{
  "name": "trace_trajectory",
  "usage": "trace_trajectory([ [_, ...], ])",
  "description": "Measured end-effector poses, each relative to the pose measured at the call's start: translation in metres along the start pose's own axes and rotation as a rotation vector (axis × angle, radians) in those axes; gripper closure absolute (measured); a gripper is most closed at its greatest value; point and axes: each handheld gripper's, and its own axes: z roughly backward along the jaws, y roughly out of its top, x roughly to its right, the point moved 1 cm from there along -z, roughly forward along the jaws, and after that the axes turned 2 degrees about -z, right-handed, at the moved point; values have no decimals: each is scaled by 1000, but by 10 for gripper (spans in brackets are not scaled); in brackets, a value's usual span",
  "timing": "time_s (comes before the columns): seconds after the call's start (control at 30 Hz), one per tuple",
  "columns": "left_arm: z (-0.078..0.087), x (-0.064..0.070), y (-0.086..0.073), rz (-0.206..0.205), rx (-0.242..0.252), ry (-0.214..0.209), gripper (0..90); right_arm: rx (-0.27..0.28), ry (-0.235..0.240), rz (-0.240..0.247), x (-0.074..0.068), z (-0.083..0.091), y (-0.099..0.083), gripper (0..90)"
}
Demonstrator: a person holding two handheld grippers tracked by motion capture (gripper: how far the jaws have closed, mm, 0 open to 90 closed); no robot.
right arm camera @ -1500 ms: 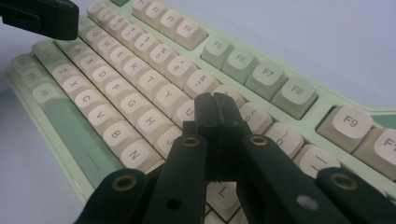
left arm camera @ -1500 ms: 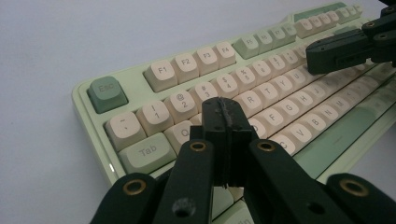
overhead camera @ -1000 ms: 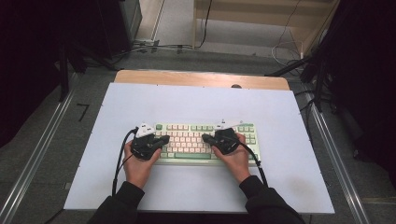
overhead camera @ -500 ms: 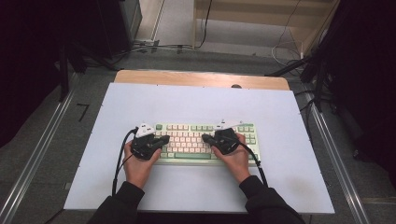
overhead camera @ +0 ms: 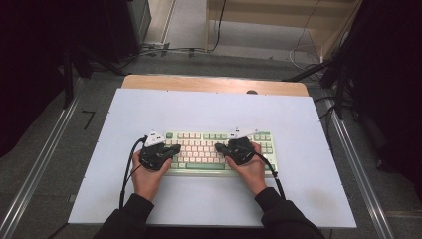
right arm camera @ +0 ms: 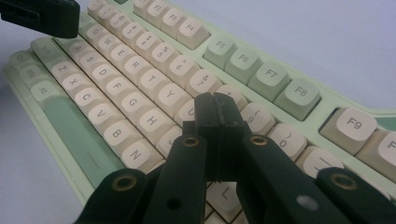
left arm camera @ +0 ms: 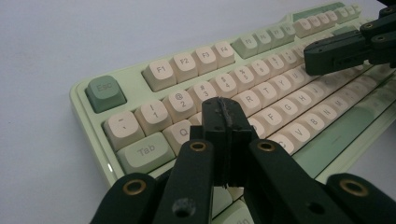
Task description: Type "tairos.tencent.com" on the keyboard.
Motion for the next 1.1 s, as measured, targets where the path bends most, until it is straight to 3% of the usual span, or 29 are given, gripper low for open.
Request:
trace_trajectory([
  [0.23, 0, 0, 0, 0, 0, -1, 900, -11, -5, -3, 0, -1, -1, 879],
  [0.73, 0, 0, 0, 8, 1, 5, 900, 38, 20, -32, 4, 16, 3, 879],
  [1.07, -7, 4, 10, 37, 21, -34, 900, 49, 16, -29, 5, 20, 3, 879],
  [1.1, -9, 6, 12, 26, 13, -36, 900, 49, 17, -31, 6, 21, 4, 879],
])
